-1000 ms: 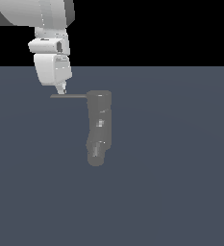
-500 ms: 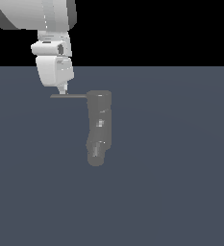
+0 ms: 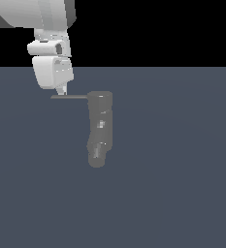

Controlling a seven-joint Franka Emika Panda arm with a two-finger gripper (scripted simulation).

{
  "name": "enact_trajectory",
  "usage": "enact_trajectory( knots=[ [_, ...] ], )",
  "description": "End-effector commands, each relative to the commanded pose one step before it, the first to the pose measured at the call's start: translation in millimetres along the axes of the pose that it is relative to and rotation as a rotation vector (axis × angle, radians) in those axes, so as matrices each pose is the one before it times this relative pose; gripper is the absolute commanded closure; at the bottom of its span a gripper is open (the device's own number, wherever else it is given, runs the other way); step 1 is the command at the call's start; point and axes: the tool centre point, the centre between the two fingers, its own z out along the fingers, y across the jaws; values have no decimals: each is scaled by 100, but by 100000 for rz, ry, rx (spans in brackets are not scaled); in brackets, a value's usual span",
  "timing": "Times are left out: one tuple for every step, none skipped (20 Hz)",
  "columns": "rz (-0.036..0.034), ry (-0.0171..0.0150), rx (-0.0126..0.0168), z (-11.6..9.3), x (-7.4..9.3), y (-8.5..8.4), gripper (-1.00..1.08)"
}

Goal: Turn on the faucet by rotating a designated handle.

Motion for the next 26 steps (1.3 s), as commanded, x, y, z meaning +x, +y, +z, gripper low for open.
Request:
enact_trajectory(
  knots=[
    [-1,9,-1,1,23,751,108],
    [0,0,0,0,8,294,108],
    [0,0,0,0,8,295,108],
    [0,0,0,0,8,296,108],
    [0,0,0,0,8,297,108],
    [0,0,0,0,8,298,108],
    [0,0,0,0,8,299,108],
    [0,0,0,0,8,299,108],
    [0,0,0,0,8,300,108],
    [0,0,0,0,8,301,108],
    [0,0,0,0,8,301,108],
    [0,0,0,0,8,302,108],
    [0,0,0,0,8,302,108],
    [0,0,0,0,8,302,108],
    [0,0,0,0,8,303,108],
    [0,0,0,0,8,303,108],
    [0,0,0,0,8,303,108],
    [0,0,0,0,8,303,108],
    [0,0,0,0,8,303,108],
    [0,0,0,0,8,303,108],
    [0,0,0,-1,8,303,108],
    [0,0,0,-1,7,303,108],
    [0,0,0,-1,7,303,108],
    [0,0,0,-1,7,303,108],
    [0,0,0,-1,7,303,108],
    [0,0,0,-2,6,302,108]
  ],
)
